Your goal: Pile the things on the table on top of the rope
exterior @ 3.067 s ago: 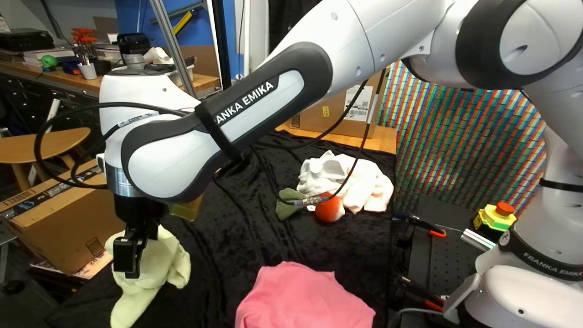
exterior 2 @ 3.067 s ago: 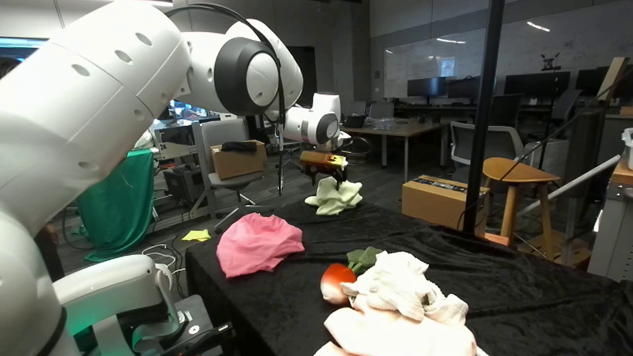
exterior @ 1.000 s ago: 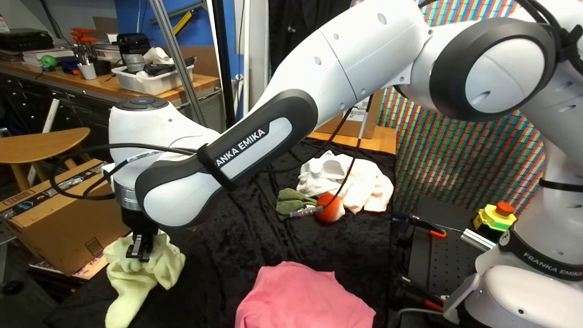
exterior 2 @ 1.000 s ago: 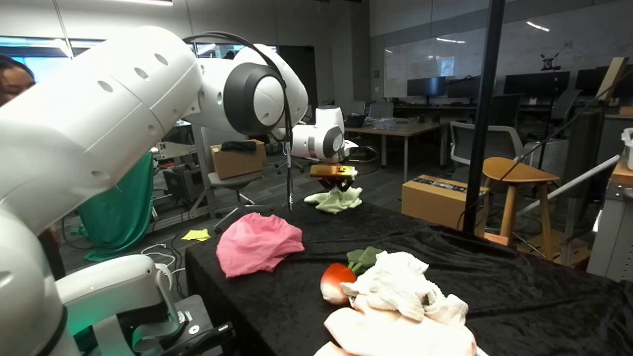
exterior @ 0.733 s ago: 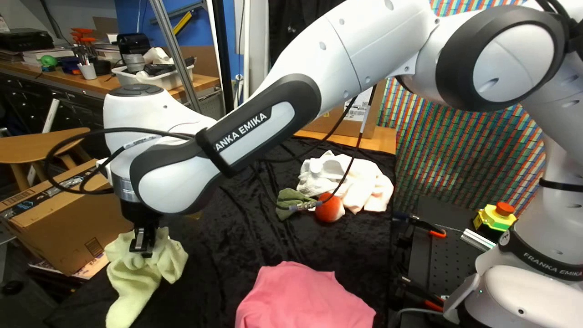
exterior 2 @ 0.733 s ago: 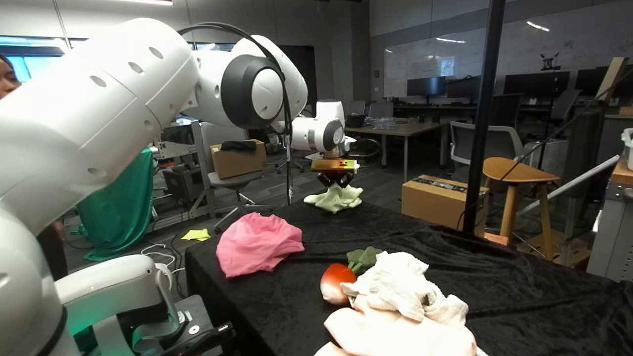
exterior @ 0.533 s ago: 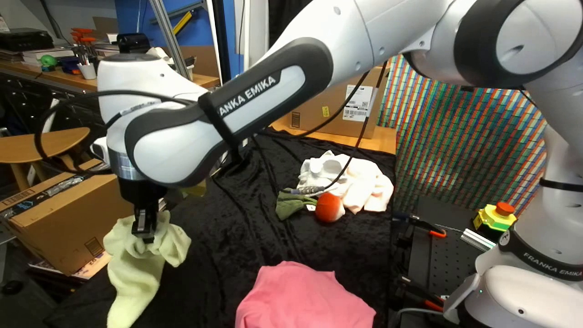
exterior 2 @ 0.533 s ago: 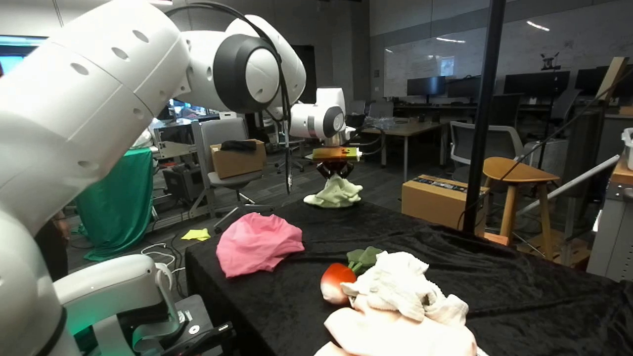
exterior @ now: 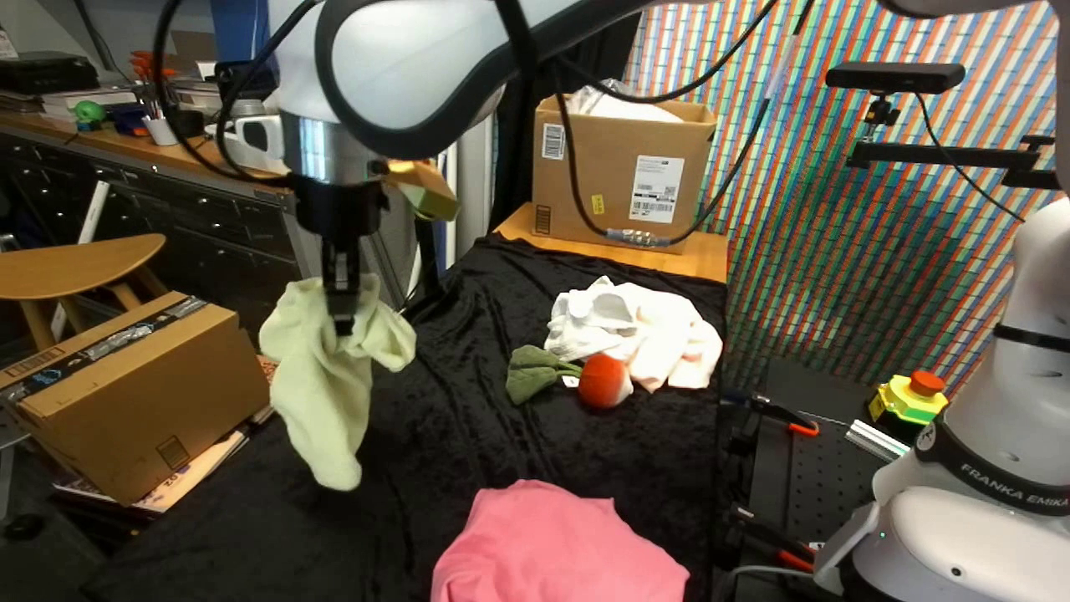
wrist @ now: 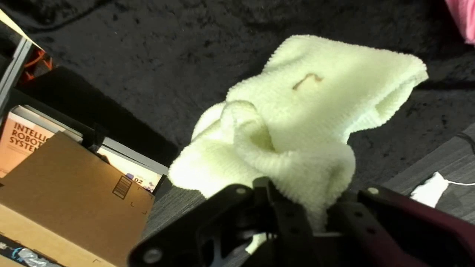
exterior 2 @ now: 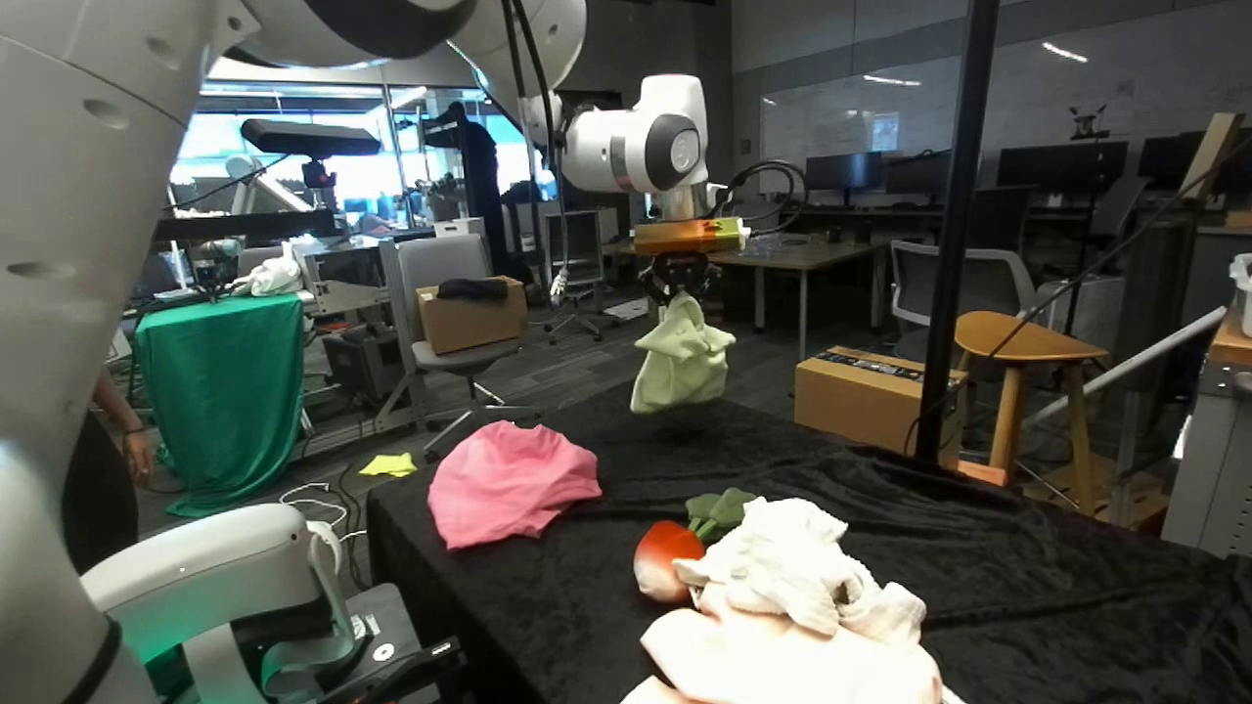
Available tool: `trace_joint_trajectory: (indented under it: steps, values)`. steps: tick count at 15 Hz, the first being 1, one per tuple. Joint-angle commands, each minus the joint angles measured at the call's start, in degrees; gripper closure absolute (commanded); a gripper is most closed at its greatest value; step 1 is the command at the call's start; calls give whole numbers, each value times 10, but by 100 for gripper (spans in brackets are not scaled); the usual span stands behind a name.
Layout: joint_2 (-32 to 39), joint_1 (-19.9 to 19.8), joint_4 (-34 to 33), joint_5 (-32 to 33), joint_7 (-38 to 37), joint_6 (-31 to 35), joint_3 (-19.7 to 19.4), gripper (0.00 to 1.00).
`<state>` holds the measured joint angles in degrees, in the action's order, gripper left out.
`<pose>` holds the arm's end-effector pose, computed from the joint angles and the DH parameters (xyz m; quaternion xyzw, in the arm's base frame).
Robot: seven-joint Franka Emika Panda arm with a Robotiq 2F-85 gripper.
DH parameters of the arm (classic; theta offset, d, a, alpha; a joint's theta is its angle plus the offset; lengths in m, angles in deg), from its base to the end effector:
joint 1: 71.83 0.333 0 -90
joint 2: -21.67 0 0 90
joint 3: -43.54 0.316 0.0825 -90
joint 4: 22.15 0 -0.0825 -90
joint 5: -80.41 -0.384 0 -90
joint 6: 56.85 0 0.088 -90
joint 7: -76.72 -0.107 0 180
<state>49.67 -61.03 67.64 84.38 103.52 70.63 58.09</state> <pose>0.6475 0.2752 0.3854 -0.8945 -0.4364 -0.0928 0.0271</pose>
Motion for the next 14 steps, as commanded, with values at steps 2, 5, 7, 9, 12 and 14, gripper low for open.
trace_joint_trajectory:
  steps: [2, 5, 7, 9, 12, 14]
  values:
    - [-140, -76, 144, -73, 83, 0, 5, 91]
    - [-205, -112, 208, -126, 142, -22, -15, 91]
    - [-241, -125, 244, -150, 181, -43, -35, 91]
    - [-269, -131, 271, -168, 220, -83, -59, 91]
    - [-294, -131, 293, -157, 238, -146, -97, 91]
    - [-299, -128, 304, -144, 232, -170, -116, 91]
